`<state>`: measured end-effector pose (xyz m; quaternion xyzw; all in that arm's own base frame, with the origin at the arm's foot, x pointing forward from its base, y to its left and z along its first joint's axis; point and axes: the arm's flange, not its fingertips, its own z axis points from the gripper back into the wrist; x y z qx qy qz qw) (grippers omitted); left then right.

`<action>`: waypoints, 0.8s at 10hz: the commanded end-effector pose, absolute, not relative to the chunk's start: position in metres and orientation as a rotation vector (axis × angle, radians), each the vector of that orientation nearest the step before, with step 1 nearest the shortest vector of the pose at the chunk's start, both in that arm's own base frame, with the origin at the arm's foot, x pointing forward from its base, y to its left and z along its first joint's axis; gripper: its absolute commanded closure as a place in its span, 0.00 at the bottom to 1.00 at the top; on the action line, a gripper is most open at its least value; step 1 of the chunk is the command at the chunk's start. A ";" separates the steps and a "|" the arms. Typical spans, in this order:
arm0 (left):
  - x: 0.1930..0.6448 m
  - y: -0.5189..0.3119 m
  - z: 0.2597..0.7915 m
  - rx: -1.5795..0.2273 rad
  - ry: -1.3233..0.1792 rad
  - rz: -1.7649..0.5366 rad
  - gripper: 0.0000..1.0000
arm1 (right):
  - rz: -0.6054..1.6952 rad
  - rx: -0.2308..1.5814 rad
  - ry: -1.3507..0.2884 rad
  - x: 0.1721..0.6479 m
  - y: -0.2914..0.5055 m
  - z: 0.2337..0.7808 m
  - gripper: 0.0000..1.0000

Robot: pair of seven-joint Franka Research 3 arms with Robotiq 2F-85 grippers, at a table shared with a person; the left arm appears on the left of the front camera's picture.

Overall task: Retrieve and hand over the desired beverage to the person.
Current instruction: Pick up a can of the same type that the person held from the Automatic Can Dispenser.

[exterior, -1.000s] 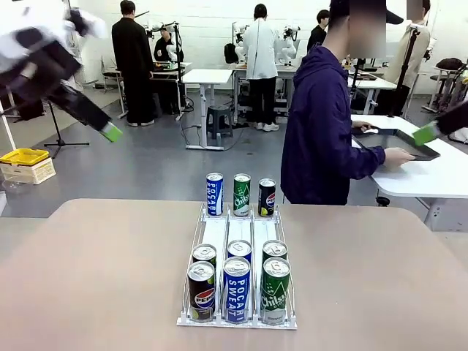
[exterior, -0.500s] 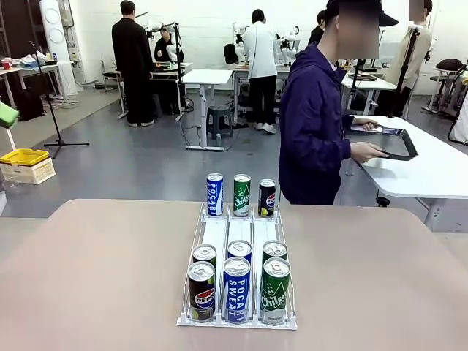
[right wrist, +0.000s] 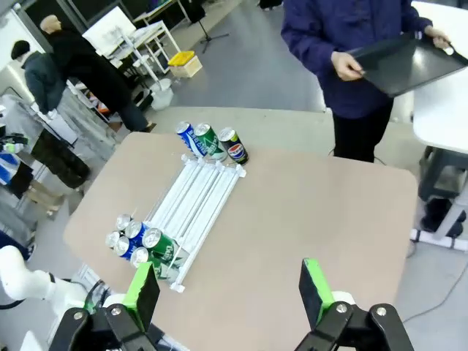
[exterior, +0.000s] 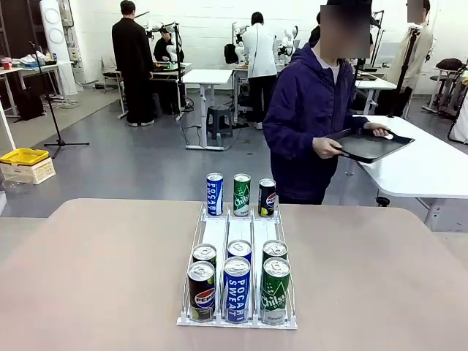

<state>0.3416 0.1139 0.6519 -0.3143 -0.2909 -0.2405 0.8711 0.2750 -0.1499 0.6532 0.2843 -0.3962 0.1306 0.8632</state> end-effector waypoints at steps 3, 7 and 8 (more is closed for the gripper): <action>0.346 0.119 0.648 -0.672 -0.604 -0.499 0.00 | 0.283 0.624 -0.821 0.283 -0.152 0.648 0.00; 0.346 0.119 0.648 -0.672 -0.604 -0.499 0.00 | 0.283 0.624 -0.821 0.283 -0.152 0.648 0.00; 0.346 0.119 0.648 -0.672 -0.604 -0.499 0.00 | 0.283 0.624 -0.821 0.283 -0.152 0.648 0.00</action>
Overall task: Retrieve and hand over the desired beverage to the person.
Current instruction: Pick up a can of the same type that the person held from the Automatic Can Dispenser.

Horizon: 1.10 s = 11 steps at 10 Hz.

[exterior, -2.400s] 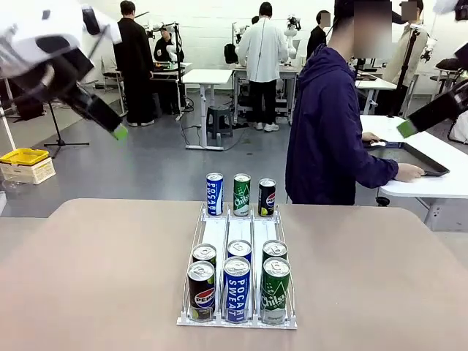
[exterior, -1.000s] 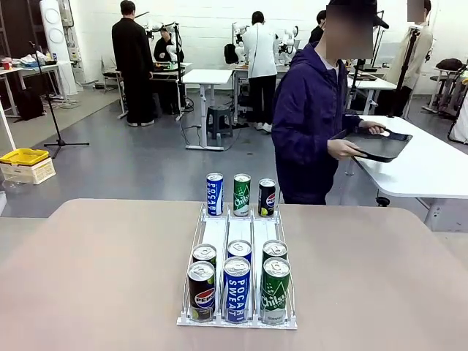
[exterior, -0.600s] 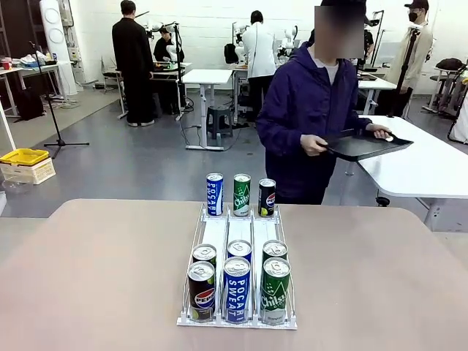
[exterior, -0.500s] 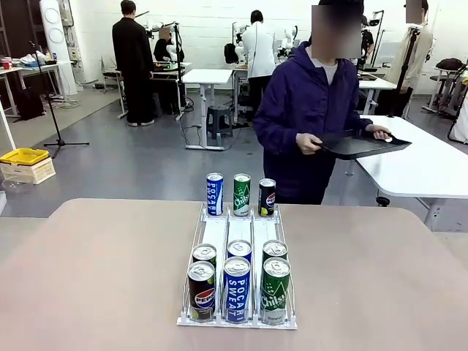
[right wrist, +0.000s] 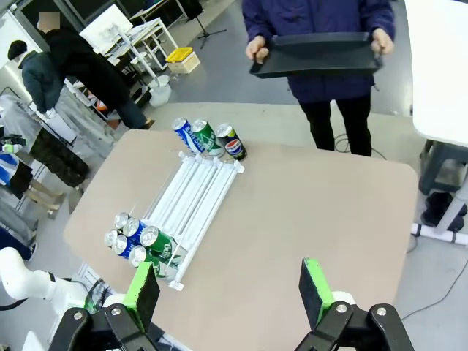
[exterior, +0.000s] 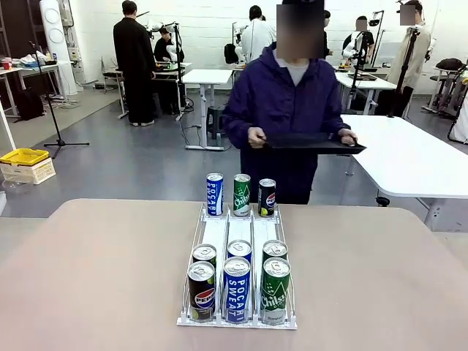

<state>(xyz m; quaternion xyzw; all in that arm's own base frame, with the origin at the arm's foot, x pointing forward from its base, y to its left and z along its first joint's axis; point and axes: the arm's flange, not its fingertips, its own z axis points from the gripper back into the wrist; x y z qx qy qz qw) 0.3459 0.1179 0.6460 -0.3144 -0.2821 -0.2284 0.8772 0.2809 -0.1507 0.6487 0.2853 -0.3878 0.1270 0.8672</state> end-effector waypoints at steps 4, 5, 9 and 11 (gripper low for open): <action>0.346 0.119 0.648 -0.672 -0.604 -0.499 0.00 | 0.283 0.624 -0.821 0.283 -0.152 0.648 0.00; 0.346 0.119 0.648 -0.672 -0.604 -0.499 0.00 | 0.283 0.624 -0.821 0.283 -0.152 0.648 0.00; 0.346 0.119 0.648 -0.672 -0.604 -0.499 0.00 | 0.283 0.624 -0.821 0.283 -0.152 0.648 0.00; 0.346 0.119 0.648 -0.672 -0.604 -0.499 0.00 | 0.283 0.624 -0.821 0.283 -0.152 0.648 0.00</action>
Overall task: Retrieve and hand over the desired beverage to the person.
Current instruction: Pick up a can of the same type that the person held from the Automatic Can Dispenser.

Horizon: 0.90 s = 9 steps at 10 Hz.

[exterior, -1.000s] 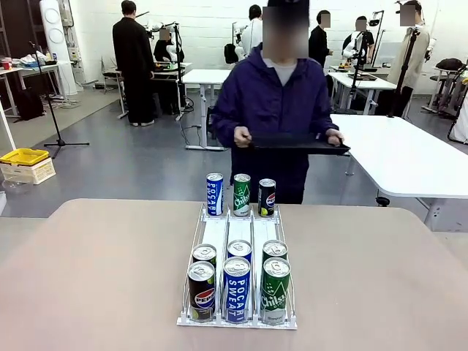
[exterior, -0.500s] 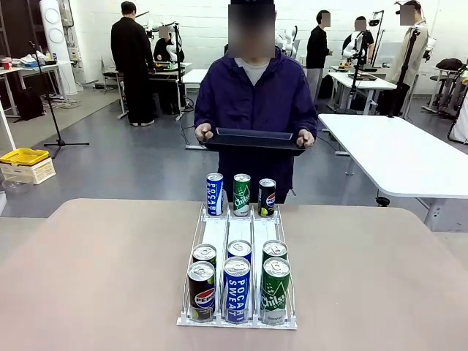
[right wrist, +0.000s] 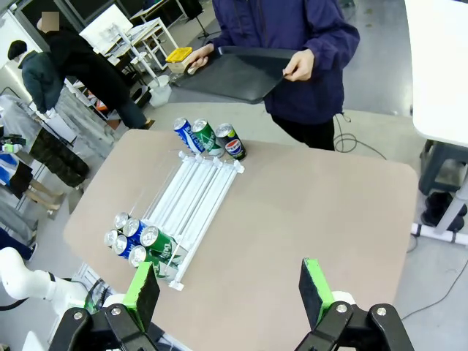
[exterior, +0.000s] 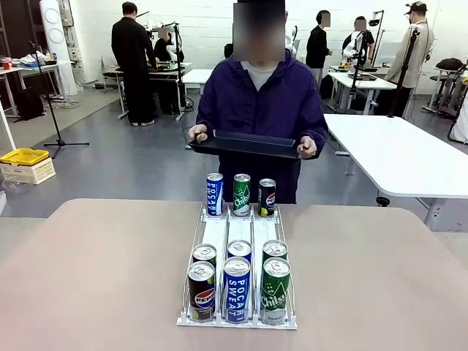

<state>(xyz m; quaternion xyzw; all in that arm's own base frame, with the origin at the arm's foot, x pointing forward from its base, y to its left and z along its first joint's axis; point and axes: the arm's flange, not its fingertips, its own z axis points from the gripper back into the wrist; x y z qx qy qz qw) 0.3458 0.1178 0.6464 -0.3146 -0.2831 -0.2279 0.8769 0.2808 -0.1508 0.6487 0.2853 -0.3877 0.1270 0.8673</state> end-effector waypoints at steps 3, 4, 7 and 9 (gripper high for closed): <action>0.346 0.119 0.648 -0.672 -0.604 -0.499 0.00 | 0.283 0.624 -0.821 0.283 -0.152 0.648 0.00; 0.346 0.119 0.648 -0.672 -0.604 -0.499 0.00 | 0.283 0.624 -0.821 0.283 -0.152 0.648 0.00; 0.346 0.119 0.648 -0.672 -0.604 -0.499 0.00 | 0.283 0.624 -0.821 0.283 -0.152 0.648 0.00; 0.346 0.119 0.648 -0.672 -0.604 -0.499 0.00 | 0.283 0.624 -0.821 0.283 -0.152 0.648 0.00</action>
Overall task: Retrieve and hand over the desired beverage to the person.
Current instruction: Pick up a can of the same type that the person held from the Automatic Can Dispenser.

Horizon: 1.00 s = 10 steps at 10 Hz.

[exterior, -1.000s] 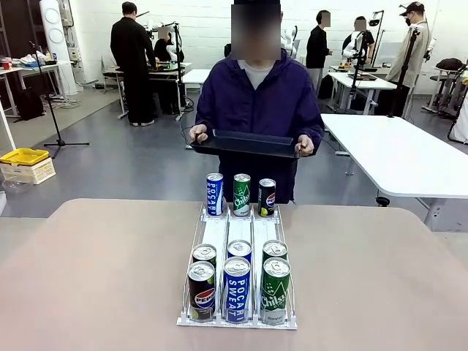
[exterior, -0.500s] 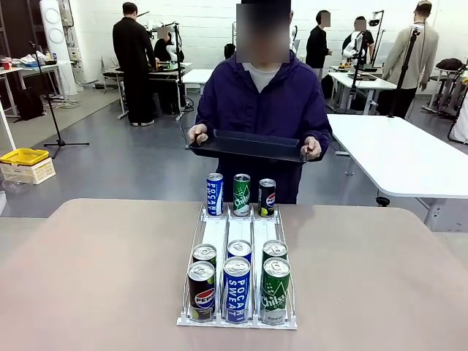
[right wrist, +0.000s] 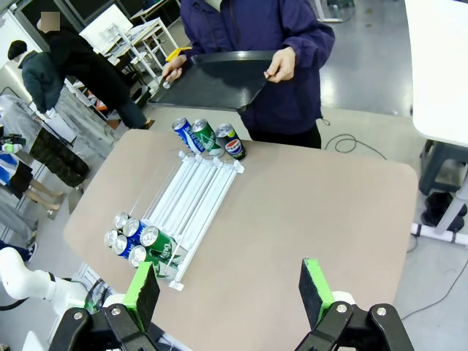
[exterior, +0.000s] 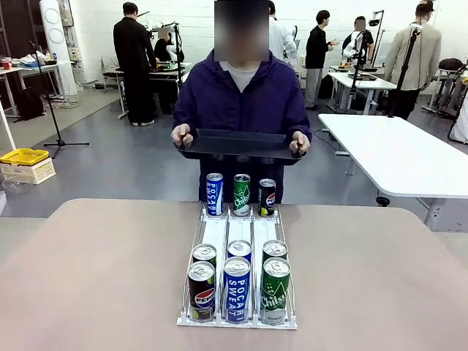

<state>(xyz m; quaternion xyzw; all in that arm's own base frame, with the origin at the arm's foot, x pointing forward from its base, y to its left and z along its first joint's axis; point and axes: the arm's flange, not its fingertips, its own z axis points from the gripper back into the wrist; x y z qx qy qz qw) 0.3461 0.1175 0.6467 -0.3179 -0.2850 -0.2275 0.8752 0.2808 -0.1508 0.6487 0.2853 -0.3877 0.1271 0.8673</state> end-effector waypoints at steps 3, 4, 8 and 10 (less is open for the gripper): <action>0.346 0.119 0.648 -0.672 -0.604 -0.499 0.00 | 0.283 0.624 -0.821 0.283 -0.152 0.648 0.00; 0.346 0.119 0.648 -0.672 -0.604 -0.499 0.00 | 0.283 0.624 -0.821 0.283 -0.152 0.648 0.00; 0.346 0.119 0.648 -0.672 -0.604 -0.499 0.00 | 0.283 0.624 -0.821 0.283 -0.152 0.648 0.00; 0.346 0.119 0.648 -0.672 -0.604 -0.499 0.00 | 0.283 0.624 -0.821 0.283 -0.152 0.648 0.00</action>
